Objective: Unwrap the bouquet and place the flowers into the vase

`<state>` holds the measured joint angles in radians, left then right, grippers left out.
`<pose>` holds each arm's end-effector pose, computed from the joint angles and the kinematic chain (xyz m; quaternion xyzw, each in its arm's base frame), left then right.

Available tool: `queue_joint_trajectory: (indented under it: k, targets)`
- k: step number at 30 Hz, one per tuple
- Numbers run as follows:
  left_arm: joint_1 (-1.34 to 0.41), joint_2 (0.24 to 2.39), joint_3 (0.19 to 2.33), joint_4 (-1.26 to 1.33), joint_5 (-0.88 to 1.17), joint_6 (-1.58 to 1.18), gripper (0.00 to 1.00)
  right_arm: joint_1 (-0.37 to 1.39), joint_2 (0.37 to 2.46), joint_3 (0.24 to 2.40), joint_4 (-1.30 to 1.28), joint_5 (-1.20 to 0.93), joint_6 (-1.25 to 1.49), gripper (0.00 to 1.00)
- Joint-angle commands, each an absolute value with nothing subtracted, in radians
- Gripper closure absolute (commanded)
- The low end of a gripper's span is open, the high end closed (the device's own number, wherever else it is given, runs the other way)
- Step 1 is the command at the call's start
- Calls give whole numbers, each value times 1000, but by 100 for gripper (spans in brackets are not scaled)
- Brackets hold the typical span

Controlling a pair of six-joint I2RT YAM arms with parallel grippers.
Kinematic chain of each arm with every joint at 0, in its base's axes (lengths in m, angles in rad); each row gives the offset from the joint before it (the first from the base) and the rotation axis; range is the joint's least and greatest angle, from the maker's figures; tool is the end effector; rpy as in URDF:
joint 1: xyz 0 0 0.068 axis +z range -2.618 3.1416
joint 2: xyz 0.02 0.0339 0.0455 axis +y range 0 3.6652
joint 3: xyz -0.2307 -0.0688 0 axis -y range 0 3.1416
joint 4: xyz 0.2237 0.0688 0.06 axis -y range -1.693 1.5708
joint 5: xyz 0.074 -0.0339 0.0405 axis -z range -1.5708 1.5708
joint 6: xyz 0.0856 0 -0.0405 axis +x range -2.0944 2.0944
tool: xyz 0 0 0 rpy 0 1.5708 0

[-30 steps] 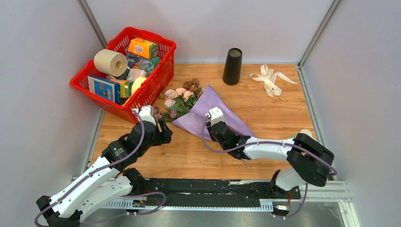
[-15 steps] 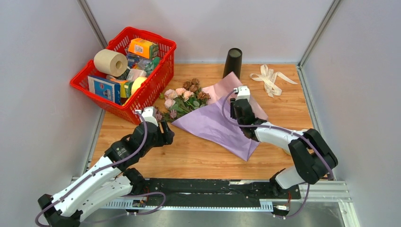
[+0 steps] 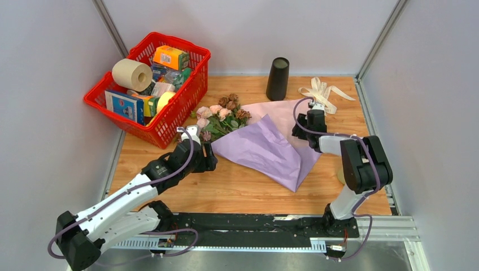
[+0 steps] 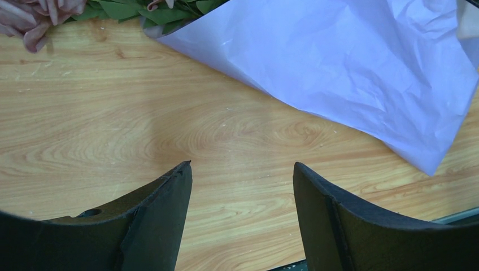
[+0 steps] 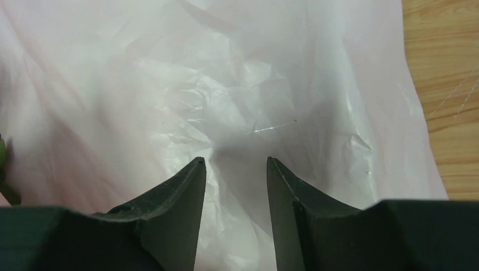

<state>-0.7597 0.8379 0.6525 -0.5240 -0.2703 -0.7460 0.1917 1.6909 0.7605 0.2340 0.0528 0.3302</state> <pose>0.1719 -0.1317 0.2008 -0.0501 0.9008 -0.1935 0.3856 0.3462 0.0626 0.0967 0.0738 0.9027 0.0861 0.4151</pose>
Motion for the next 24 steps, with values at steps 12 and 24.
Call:
queue_joint_trajectory:
  k: [12, 24]
  targets:
    - [-765, 897, 702, -468, -261, -726, 26, 178, 1484, 857, 68, -131, 333, 23]
    - [-765, 950, 761, -485, -256, -698, 25, 179, 1517, 882, 61, -500, 230, 0]
